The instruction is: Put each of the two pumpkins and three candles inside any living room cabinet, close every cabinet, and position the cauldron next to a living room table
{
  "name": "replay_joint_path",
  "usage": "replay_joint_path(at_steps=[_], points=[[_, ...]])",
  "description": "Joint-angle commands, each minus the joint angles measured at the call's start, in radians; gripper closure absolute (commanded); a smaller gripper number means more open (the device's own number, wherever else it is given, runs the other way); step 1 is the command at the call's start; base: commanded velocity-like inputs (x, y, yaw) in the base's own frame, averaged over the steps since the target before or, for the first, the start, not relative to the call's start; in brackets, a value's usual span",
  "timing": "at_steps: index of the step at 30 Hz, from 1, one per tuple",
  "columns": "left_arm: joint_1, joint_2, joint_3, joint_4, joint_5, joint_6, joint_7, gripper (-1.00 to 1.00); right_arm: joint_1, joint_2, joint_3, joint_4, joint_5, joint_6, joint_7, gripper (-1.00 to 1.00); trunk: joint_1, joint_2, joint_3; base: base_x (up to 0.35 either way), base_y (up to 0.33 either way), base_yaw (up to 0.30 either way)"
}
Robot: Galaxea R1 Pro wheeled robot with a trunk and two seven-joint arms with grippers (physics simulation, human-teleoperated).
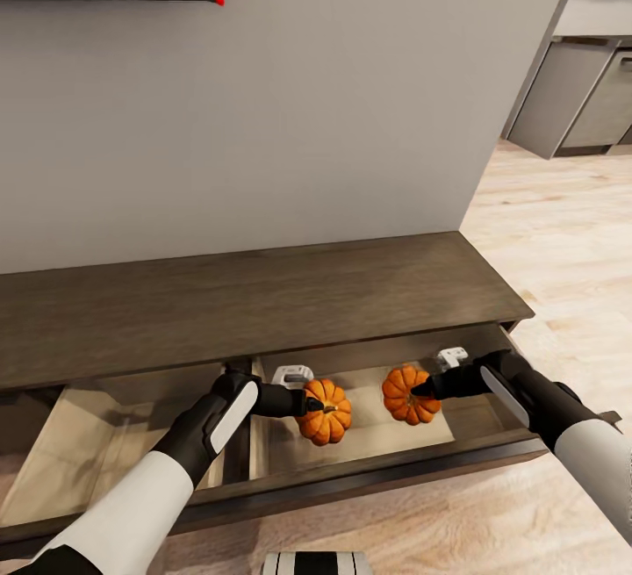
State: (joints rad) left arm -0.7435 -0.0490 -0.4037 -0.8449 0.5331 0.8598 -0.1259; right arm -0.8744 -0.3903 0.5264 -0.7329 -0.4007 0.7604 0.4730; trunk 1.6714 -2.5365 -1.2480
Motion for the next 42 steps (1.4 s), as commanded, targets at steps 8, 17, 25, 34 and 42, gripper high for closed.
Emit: replay_joint_path(at_steps=[8,17,25,34,42], points=[[-0.001,0.000,0.000,0.000,-0.006,0.004,-0.007,1.00,-0.003,0.019,0.000,0.112,-0.001,-0.049,0.001,1.00,0.000,0.000,-0.001,0.000,0.000,0.000],[-0.001,0.000,0.000,0.000,-0.004,0.004,-0.007,1.00,-0.005,0.035,-0.001,0.168,-0.002,-0.134,0.001,1.00,0.000,0.000,-0.001,0.000,0.000,0.000],[-0.001,0.000,-0.001,0.001,-0.004,0.004,-0.007,1.00,-0.005,0.064,-0.002,0.199,-0.003,-0.181,-0.075,1.00,0.000,0.000,-0.001,0.000,0.000,0.000],[-0.001,0.000,-0.001,0.000,-0.004,0.005,-0.009,1.00,-0.005,0.086,-0.002,0.230,-0.003,-0.200,-0.099,1.00,0.000,0.000,-0.001,0.000,0.000,0.000],[-0.001,0.000,-0.001,0.001,-0.004,0.006,-0.009,1.00,-0.005,0.103,-0.002,0.234,-0.003,-0.200,-0.101,1.00,0.002,-0.002,-0.020,0.000,0.000,0.000]])
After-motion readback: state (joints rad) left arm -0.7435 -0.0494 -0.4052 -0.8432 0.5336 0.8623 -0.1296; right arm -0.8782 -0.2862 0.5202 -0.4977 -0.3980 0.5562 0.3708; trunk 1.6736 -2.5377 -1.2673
